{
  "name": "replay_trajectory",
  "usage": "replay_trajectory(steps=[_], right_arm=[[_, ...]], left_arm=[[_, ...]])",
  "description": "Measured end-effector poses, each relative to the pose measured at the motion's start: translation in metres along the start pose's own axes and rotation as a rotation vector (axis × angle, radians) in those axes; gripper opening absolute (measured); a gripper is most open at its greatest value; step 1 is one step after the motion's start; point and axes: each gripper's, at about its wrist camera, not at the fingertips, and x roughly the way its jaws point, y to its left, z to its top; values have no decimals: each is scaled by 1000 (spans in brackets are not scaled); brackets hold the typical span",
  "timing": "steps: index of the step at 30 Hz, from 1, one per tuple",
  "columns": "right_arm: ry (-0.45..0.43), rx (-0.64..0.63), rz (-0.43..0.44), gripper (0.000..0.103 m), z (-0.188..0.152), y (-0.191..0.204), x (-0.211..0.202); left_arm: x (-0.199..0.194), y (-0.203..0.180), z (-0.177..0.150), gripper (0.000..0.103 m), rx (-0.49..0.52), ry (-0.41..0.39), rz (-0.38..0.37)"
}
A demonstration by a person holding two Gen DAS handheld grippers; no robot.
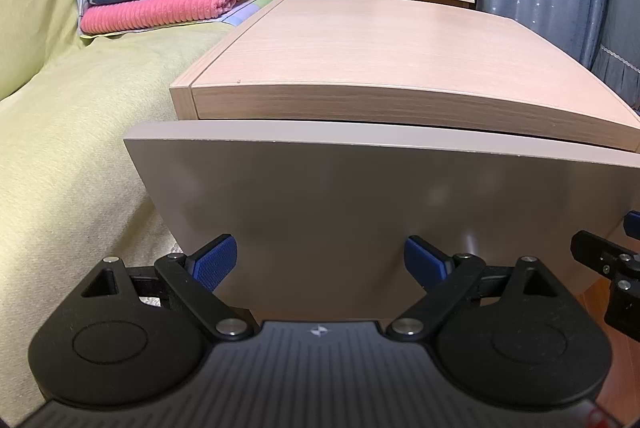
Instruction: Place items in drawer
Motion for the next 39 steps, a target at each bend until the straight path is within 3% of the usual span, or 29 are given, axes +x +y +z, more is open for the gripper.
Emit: replay_trajectory(steps=[39], right_arm=[[-4,4,-14,64,7,3,9]], left_arm=[[20,4,14,92,-22,7,-7]])
